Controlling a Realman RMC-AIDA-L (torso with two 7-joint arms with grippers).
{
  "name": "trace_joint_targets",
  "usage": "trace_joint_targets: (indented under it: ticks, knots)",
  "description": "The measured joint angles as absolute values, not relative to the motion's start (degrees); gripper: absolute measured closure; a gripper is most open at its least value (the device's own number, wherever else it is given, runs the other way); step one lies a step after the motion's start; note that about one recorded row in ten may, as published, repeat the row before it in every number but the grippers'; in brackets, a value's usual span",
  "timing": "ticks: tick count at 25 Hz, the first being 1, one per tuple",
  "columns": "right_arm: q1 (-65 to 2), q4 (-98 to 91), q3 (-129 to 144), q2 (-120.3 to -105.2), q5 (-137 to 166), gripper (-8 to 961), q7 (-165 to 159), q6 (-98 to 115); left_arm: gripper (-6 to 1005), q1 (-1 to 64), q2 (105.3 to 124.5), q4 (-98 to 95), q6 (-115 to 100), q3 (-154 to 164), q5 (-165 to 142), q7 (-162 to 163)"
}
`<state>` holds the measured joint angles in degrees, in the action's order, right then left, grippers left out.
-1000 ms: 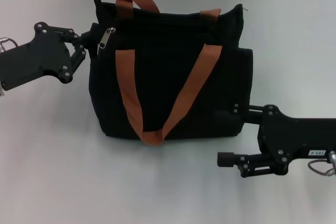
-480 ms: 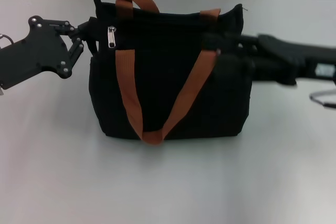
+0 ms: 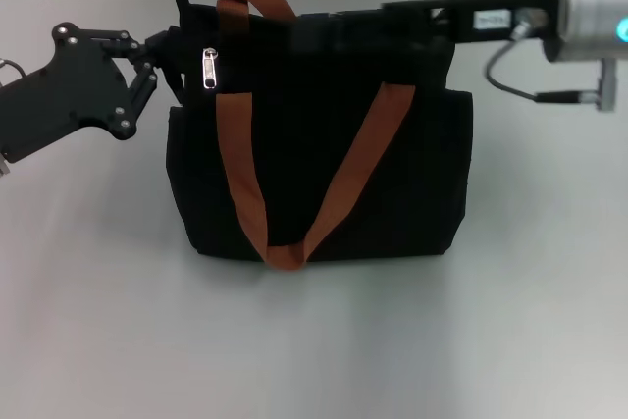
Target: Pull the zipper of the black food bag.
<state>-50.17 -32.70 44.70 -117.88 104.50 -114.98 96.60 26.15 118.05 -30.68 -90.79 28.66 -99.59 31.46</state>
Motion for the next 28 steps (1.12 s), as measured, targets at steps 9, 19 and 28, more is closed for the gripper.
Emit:
trace_joint_targets:
  ticks: [9, 19, 28]
  knots:
    - [-55.21, -32.74, 50.27, -117.67, 105.47, 148, -123.21, 91.35, 967, 26.12, 118.29, -30.66, -90.81, 28.74, -98.39, 30.45]
    - [-57.46, -32.87, 51.86, -117.92, 108.40, 298, -129.41, 87.49, 964, 26.01, 118.31, -30.60, -90.80, 28.68, -98.19, 29.94]
    - [-58.99, -33.04, 54.46, -118.13, 109.29, 539, -132.18, 86.02, 962, 26.01, 118.30, -30.64, -91.07, 28.65, -98.15, 30.36]
